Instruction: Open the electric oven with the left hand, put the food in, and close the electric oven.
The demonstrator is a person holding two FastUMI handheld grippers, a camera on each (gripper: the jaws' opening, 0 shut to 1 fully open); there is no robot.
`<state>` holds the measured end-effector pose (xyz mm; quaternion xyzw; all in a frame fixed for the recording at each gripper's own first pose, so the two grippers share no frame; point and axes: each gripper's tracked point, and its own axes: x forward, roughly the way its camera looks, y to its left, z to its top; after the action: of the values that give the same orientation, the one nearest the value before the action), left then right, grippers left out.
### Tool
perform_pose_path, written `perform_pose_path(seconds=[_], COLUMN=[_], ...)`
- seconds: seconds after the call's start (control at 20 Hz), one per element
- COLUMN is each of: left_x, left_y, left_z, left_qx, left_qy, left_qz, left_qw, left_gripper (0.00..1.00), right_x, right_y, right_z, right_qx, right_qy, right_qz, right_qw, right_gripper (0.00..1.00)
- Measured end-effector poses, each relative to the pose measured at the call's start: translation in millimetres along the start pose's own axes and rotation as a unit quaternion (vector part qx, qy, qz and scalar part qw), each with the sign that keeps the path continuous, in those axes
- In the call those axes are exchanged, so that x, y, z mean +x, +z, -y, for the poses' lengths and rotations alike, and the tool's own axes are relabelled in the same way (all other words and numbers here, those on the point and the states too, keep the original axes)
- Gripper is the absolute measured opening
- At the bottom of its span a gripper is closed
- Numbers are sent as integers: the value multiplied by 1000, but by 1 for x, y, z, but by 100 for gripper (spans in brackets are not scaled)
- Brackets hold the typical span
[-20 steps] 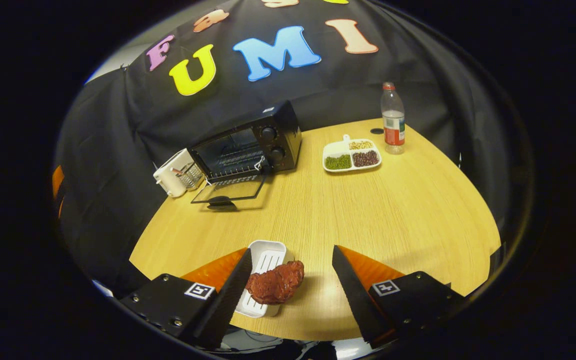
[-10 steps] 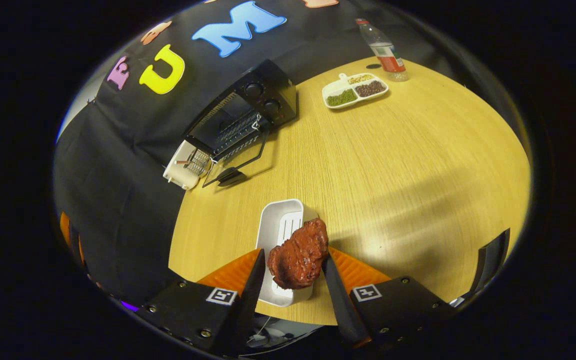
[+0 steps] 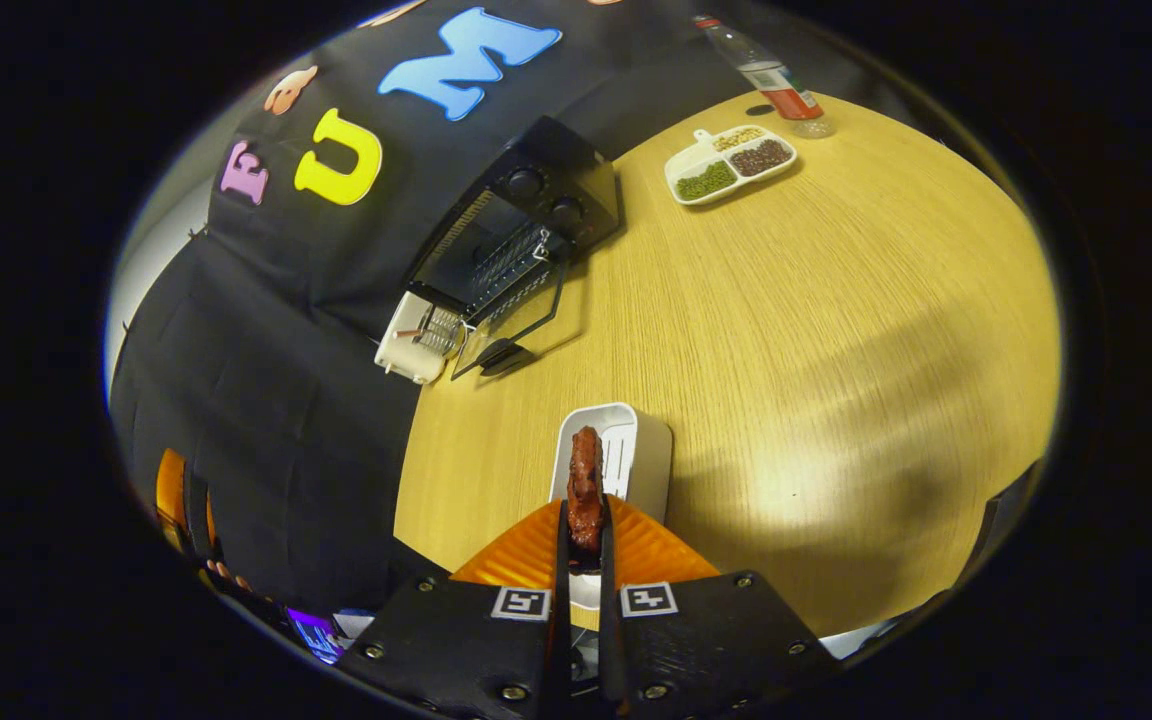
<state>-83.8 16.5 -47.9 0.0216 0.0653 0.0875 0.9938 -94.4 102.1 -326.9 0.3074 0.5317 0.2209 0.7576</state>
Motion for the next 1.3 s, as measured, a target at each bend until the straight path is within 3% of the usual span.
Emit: perform_pose_path(seconds=[0.45, 0.8, 1.3], left_x=[48, 117, 183], left_y=[-8, -8, -34], left_z=[3, -26, -87], left_qx=[-24, -30, -19], left_qy=[-33, -55, -36], left_qz=[7, 10, -12], left_qw=[999, 998, 999], left_gripper=[100, 97, 98], right_x=[-2, 52, 149], right_y=[62, 111, 166], right_z=[-61, -107, -146], right_qx=[-5, 12, 35], right_qy=[38, 47, 60], right_qz=[68, 115, 145], right_qw=[997, 992, 987], right_gripper=[11, 11, 11])
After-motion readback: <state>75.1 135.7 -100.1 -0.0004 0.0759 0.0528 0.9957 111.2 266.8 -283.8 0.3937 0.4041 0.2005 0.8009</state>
